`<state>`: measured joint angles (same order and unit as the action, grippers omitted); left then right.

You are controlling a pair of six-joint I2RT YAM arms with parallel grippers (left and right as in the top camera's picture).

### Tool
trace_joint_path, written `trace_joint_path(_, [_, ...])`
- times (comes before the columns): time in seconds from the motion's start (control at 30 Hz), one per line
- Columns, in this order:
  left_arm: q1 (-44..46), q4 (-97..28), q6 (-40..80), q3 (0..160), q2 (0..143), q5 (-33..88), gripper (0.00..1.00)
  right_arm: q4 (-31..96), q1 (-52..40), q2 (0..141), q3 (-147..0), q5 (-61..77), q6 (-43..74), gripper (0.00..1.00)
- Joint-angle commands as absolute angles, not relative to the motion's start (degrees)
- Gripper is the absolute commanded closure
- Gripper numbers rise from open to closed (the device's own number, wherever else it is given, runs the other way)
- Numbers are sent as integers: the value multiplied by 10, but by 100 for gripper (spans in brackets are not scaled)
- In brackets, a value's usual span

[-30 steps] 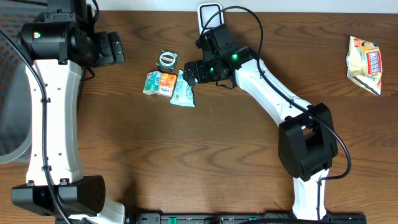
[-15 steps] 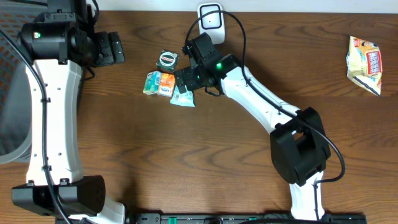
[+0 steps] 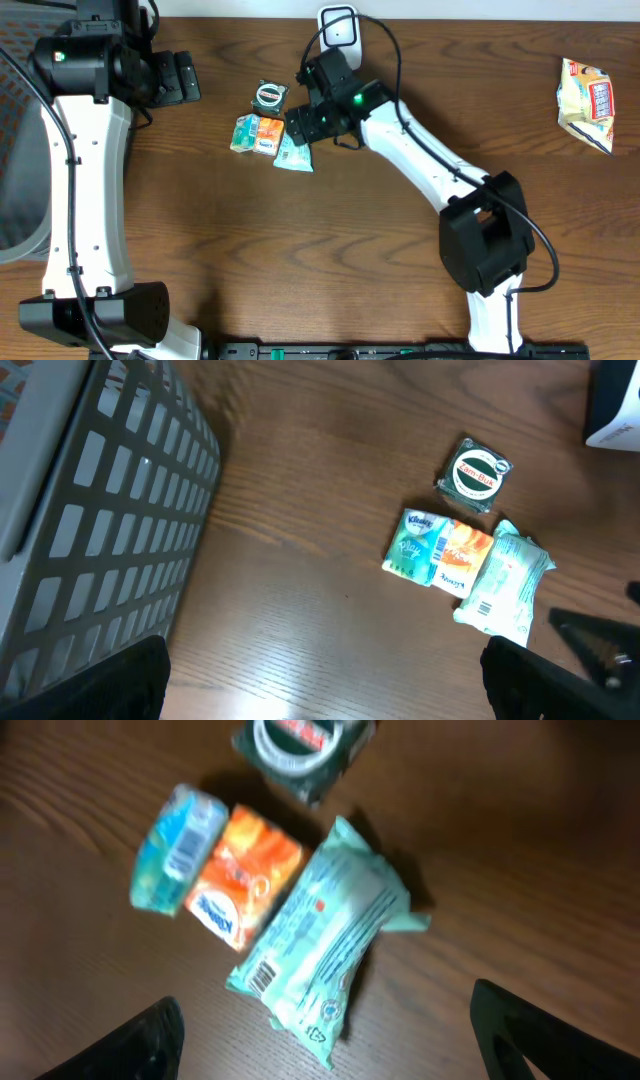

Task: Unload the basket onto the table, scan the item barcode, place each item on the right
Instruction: 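Lower the right gripper onto the mint-green wet-wipe packet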

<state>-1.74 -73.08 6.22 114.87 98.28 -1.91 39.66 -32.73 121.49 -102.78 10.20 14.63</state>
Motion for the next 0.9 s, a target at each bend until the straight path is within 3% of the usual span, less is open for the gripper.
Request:
trace_joint_path(0.0, [-20,-731,67,1146,985,-28,2,414,-305,1220,-1071,126,143,14])
trace_joint_path(0.33, [-20,-731,67,1146,985,-28,2,478,-274,1227,-1075,186,143,10])
trace_joint_path(0.47, [-20,-731,67,1146,985,-28,3,477,-278,1232,-1074,185,143,14])
trace_joint_path(0.57, [-20,-731,67,1146,985,-28,2,468,-285,1233,-1074,180,143,2])
trace_joint_path(0.87, [-20,-731,67,1146,985,-28,2,463,-313,1233,-1074,101,143,1])
